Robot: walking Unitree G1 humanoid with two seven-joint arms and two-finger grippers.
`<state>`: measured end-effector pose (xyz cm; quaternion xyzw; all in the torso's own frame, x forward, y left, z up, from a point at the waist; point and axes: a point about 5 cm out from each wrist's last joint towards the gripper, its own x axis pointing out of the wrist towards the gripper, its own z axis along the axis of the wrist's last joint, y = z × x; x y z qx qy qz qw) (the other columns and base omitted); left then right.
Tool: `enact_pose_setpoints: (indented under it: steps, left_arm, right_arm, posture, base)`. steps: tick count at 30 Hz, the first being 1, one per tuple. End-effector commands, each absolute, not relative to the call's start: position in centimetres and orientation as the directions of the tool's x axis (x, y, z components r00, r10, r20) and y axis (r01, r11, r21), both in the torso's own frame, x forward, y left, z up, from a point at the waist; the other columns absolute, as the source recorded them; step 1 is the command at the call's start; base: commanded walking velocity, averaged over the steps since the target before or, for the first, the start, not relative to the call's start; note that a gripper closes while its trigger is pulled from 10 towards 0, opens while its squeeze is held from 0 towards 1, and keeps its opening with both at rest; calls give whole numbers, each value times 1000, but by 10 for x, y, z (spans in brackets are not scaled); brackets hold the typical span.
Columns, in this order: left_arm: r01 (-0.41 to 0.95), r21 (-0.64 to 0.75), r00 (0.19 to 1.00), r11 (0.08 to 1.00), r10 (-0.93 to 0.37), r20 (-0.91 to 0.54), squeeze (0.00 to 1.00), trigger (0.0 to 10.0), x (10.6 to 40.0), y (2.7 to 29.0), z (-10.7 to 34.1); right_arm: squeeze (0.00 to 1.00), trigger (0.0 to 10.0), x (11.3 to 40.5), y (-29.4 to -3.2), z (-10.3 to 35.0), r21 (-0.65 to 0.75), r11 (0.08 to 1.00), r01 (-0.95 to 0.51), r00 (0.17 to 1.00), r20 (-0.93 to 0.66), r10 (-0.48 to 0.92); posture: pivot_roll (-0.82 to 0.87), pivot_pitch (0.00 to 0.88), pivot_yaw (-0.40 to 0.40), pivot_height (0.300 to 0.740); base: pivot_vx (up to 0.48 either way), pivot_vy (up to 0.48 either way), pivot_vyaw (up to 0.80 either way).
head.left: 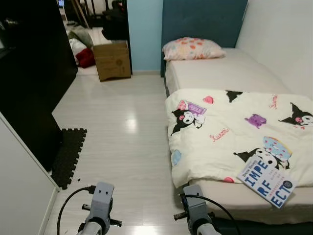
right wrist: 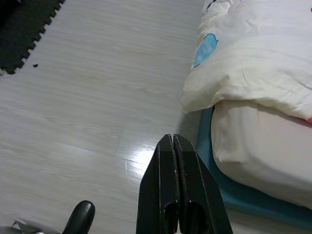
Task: Clean up the room
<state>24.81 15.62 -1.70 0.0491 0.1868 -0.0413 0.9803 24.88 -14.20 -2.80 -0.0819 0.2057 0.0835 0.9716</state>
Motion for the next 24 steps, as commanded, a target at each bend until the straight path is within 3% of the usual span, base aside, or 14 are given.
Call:
enact_pose_setpoints:
  steps: [1,24]
  left_arm:
    - [99,87,913,991,-56,-403,0,10000,243,158,-23]
    - [78,88,918,993,-37,-395,0,10000,246,162,-21]
  right_arm:
    - [0,10000,244,-143,-31,-111,976,-185,898,-424,121]
    - [0,10000,246,-140,-29,-106,975,-194,901,-412,134]
  posture:
    - [-40,127,29,740]
    - [-42,133,28,740]
  base:
    - [0,-360,0]
    - [0,-359,0]
